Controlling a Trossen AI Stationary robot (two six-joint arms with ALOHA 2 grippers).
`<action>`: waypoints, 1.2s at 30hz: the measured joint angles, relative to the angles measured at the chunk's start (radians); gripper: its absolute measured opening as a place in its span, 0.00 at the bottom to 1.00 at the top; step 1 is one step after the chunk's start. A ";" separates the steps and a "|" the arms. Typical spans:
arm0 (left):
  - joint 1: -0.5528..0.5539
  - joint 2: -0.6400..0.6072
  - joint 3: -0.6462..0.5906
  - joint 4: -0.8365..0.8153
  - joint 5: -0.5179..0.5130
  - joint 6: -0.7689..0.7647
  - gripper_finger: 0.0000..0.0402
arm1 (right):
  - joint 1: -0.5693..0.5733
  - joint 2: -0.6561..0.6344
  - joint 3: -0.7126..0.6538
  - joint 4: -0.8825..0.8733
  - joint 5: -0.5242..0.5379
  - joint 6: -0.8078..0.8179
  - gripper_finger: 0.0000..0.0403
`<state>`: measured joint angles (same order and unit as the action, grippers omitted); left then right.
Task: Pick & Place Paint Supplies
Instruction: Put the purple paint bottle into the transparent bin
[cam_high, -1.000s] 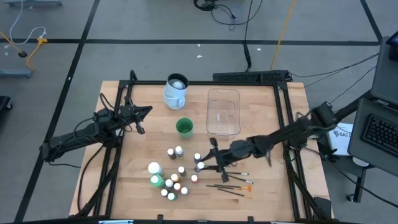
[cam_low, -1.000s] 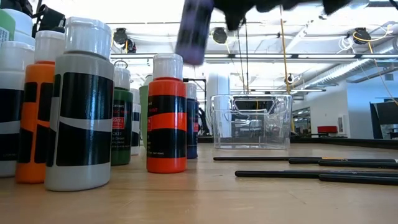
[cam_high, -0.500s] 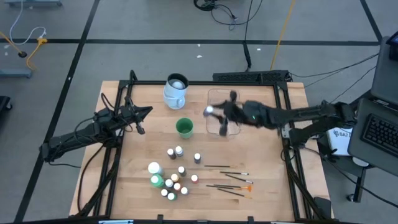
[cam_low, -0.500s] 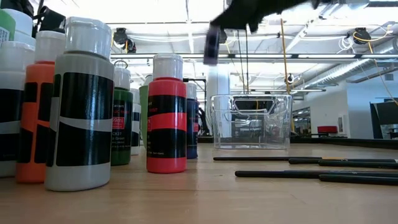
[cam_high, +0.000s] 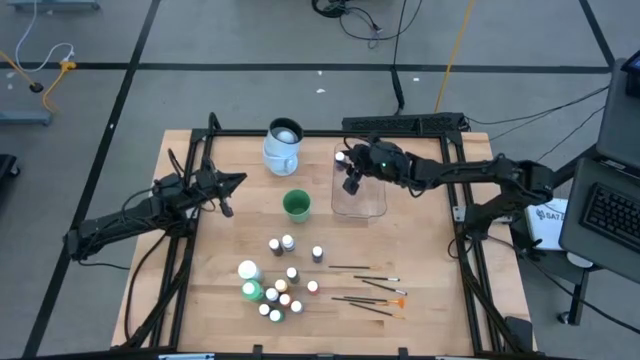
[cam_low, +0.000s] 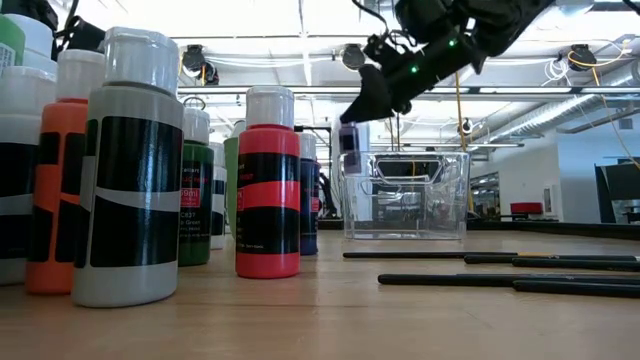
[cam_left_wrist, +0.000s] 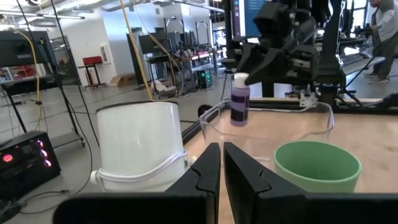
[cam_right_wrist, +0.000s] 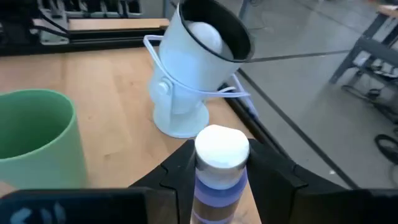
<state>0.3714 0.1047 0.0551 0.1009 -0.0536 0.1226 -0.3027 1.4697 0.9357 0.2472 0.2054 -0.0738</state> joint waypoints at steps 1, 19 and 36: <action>0.000 0.000 0.000 0.001 0.000 -0.002 0.06 | -0.006 0.002 -0.004 0.000 -0.006 0.007 0.29; 0.000 0.000 0.000 0.010 0.000 0.003 0.06 | -0.098 0.005 -0.179 0.200 -0.004 0.145 0.29; 0.000 0.000 0.000 0.035 0.000 0.032 0.06 | -0.149 0.198 -0.178 0.332 -0.001 0.141 0.29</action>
<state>0.3710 0.1047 0.0551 0.1356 -0.0540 0.1543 -0.4514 1.6680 0.7580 0.5794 0.2039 0.0677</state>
